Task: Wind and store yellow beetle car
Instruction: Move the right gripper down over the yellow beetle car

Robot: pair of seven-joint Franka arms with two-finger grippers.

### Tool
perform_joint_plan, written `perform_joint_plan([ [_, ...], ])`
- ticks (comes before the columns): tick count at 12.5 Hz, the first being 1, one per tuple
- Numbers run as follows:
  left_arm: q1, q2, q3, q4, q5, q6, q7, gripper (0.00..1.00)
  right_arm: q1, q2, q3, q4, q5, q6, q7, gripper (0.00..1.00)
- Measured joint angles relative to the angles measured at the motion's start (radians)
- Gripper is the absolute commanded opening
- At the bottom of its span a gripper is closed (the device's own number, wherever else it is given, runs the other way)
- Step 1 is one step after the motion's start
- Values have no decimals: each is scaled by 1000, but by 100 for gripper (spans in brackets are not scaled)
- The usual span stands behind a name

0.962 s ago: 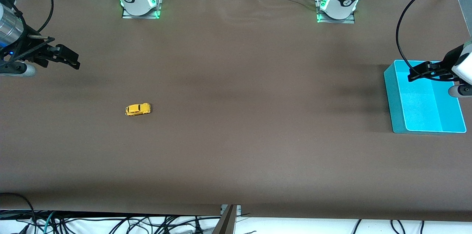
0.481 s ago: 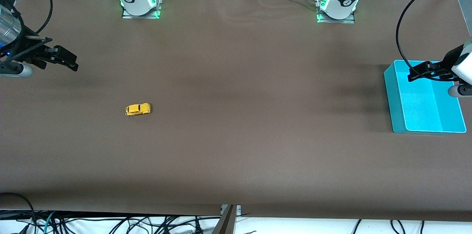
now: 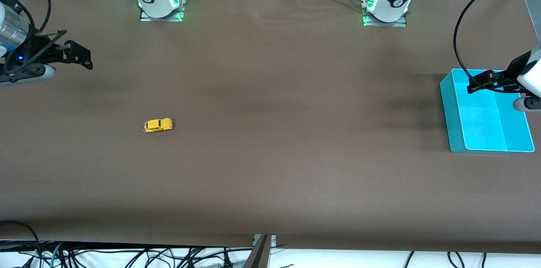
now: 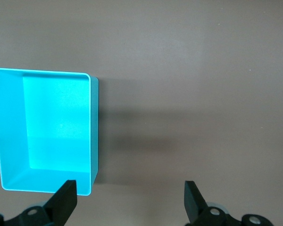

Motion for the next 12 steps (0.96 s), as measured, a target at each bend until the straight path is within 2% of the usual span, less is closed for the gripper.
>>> perform_joint_plan([
  [3,0,0,1,0,0,0,0,100,2,17,9,-8,13,-26,-166,100],
  [8,0,0,2,0,0,0,0,100,14,27,45,-88,28,0,-363,100],
  [10,0,1,2,0,0,0,0,100,19,32,47,-144,30,76,-469,100],
  [12,0,1,2,0,0,0,0,100,17,57,54,-216,30,213,-607,100],
])
